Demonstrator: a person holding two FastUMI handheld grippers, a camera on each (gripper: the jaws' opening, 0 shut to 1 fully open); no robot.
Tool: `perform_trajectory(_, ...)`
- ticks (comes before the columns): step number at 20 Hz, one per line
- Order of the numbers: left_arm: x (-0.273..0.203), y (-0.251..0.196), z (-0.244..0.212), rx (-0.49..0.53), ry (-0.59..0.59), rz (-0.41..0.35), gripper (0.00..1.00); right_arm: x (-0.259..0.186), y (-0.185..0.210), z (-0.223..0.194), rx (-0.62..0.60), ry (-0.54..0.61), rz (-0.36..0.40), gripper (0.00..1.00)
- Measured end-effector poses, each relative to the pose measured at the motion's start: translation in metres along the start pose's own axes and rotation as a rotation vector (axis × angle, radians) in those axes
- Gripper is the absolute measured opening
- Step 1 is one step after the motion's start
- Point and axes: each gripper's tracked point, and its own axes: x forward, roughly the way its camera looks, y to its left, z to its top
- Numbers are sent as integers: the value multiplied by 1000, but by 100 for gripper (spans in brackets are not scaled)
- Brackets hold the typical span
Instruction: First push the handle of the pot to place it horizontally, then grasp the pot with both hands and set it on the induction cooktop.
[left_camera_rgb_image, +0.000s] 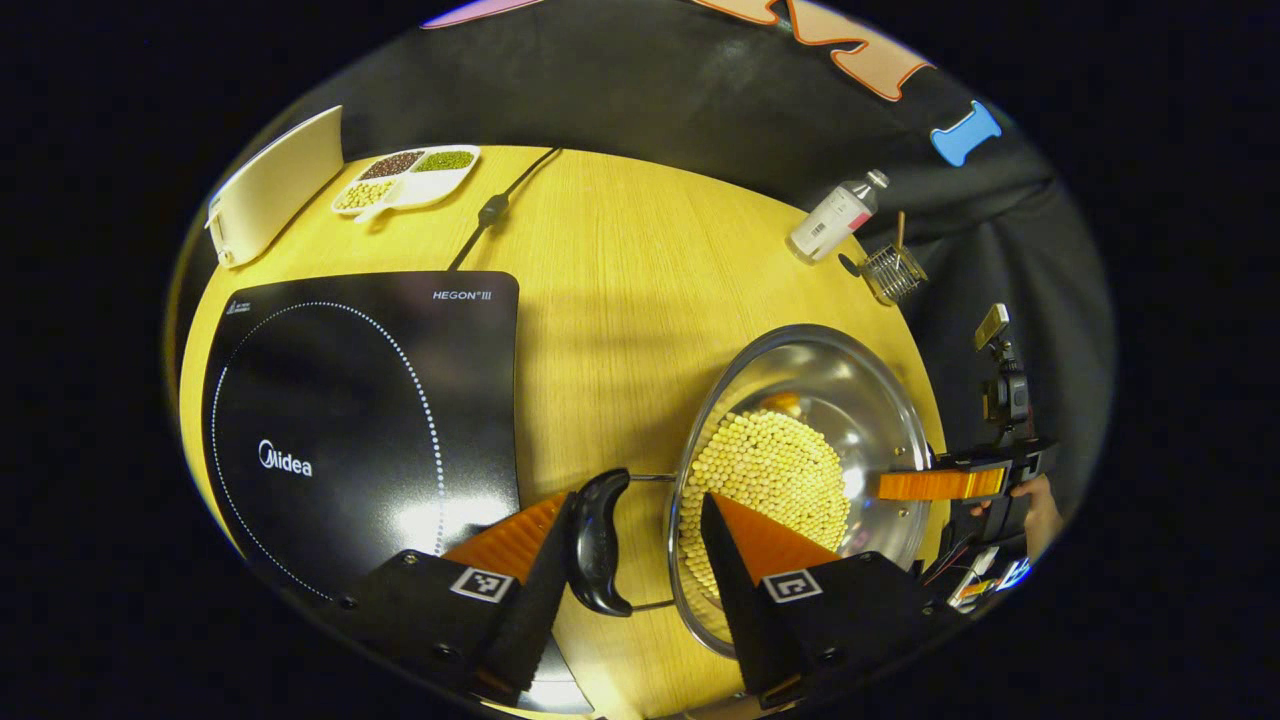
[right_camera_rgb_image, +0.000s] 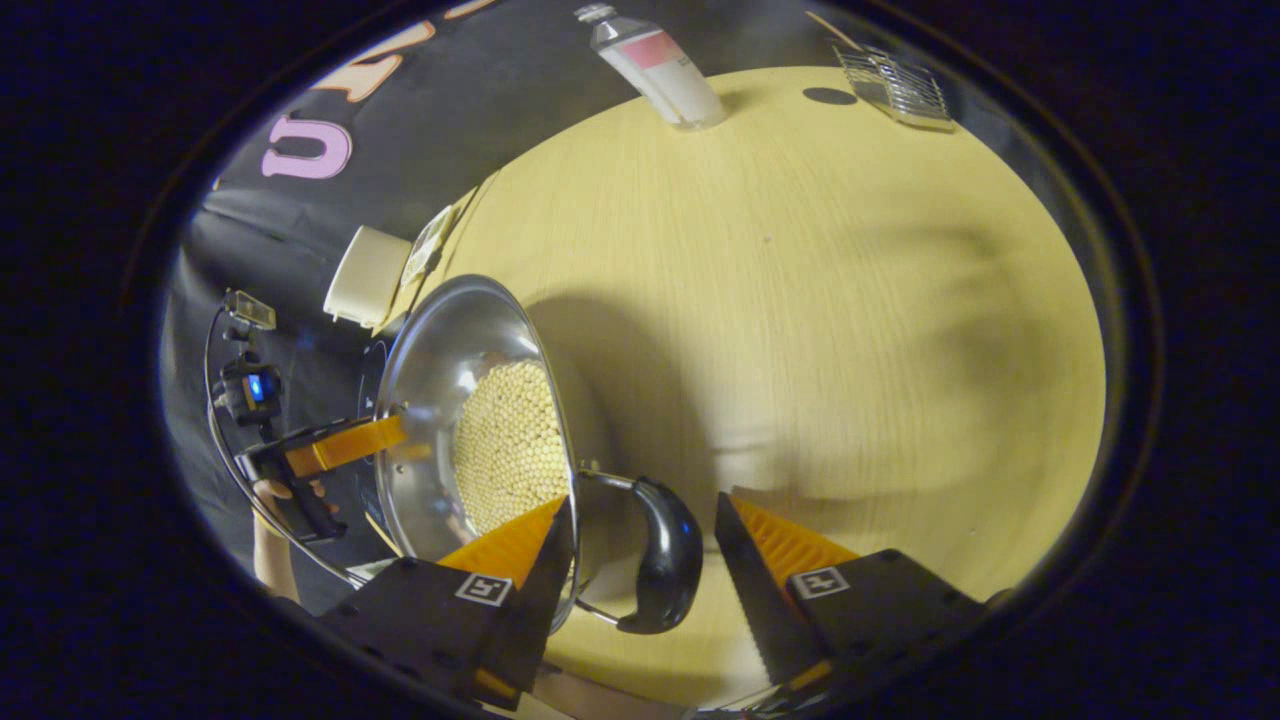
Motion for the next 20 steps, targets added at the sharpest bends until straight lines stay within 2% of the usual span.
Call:
perform_trajectory(1, 0, 2, -1, 5, 10, 4, 76, 2, 2, -2, 5, 12, 5, 70)
perform_trajectory(2, 0, 2, -3, 15, 19, 8, 68, 4, 1, -3, -7, 13, -6, 63)
perform_trajectory(3, 1, 3, -4, 29, 30, 13, 70, 6, 0, -4, -4, 16, -8, 72)
perform_trajectory(4, 1, 4, -5, 42, 42, 20, 68, 2, -1, -3, 10, 21, -5, 65)
perform_trajectory(5, 3, 6, -5, 51, 56, 31, 60, 1, -1, -2, 25, 24, 0, 58)
perform_trajectory(7, 2, 6, -6, 52, 76, 48, 60, 1, 0, 1, 42, 14, 8, 58)
perform_trajectory(8, 2, 7, -7, 42, 82, 52, 61, 1, 1, 2, 40, 5, 9, 53)
perform_trajectory(9, 2, 5, -7, 35, 86, 50, 58, 0, 2, 0, 35, -3, 8, 58)
perform_trajectory(10, 1, 4, -9, 34, 95, 48, 55, -2, 2, 0, 30, -8, 5, 58)
perform_trajectory(11, 0, 4, -13, 30, 107, 45, 56, -3, 2, 0, 27, -13, 0, 58)
perform_trajectory(12, -1, 3, -16, 20, 116, 40, 55, -6, 4, 0, 20, -18, 0, 51)
perform_trajectory(15, -18, -9, -20, 19, 117, 17, 57, -16, 8, -4, 17, -32, -4, 51)
perform_trajectory(16, -21, -9, -22, 23, 120, 14, 54, -18, 10, -6, 18, -31, -8, 51)
perform_trajectory(20, -55, -9, -32, 30, 145, 6, 54, -17, 24, -17, 33, -30, -12, 51)
